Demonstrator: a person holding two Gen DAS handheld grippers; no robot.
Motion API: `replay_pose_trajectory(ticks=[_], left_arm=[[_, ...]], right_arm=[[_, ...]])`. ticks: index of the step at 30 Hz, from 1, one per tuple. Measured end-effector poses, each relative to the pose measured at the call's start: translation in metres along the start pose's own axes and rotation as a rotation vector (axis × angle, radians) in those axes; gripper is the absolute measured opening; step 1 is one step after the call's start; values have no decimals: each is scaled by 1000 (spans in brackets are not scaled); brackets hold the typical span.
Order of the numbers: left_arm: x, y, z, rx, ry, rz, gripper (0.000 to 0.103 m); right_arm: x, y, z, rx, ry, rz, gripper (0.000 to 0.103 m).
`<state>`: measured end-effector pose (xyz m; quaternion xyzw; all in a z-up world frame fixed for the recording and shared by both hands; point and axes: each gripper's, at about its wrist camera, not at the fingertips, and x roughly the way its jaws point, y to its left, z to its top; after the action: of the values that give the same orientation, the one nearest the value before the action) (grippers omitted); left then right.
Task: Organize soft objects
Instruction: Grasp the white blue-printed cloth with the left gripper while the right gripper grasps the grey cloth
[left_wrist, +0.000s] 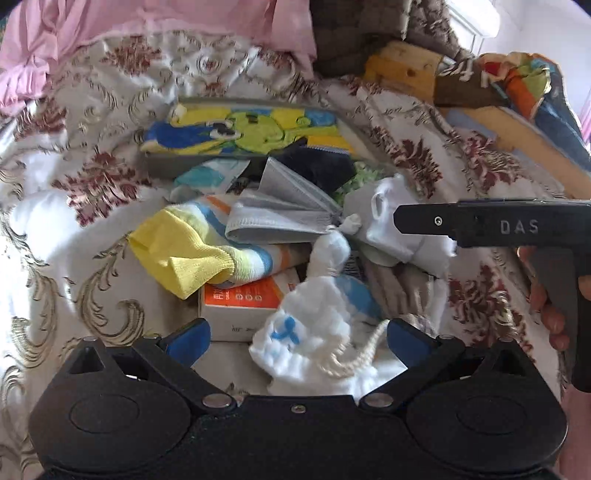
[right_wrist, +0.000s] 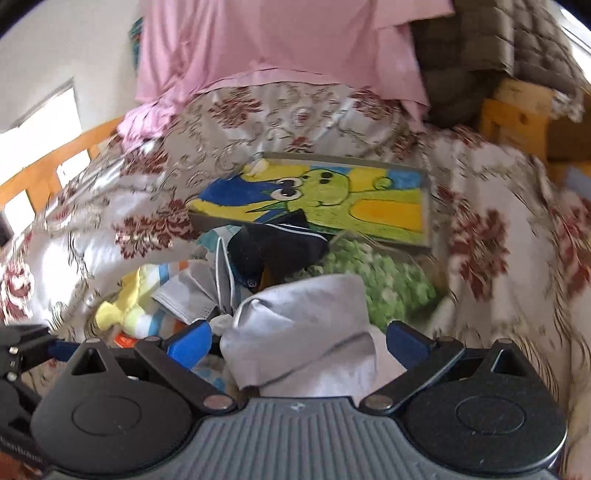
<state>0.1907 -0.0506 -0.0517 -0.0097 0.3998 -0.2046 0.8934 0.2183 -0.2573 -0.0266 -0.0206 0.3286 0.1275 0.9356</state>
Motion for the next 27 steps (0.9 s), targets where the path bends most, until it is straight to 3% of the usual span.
replay_pose_trajectory(ticks=[4, 9, 15, 22, 27], left_arm=[[21, 14, 2, -80, 59, -59, 94], [36, 26, 2, -198, 111, -117, 79], [45, 30, 0, -262, 168, -167, 46], [35, 23, 1, -236, 126, -196, 21], [24, 13, 2, -196, 76, -204, 18]], right_arm=[[11, 3, -3, -40, 25, -27, 101], [17, 3, -5, -45, 44, -41, 90], [16, 6, -8, -86, 52, -72, 70], [11, 24, -14, -210, 41, -118, 49], [5, 25, -15, -209, 37, -88, 19]])
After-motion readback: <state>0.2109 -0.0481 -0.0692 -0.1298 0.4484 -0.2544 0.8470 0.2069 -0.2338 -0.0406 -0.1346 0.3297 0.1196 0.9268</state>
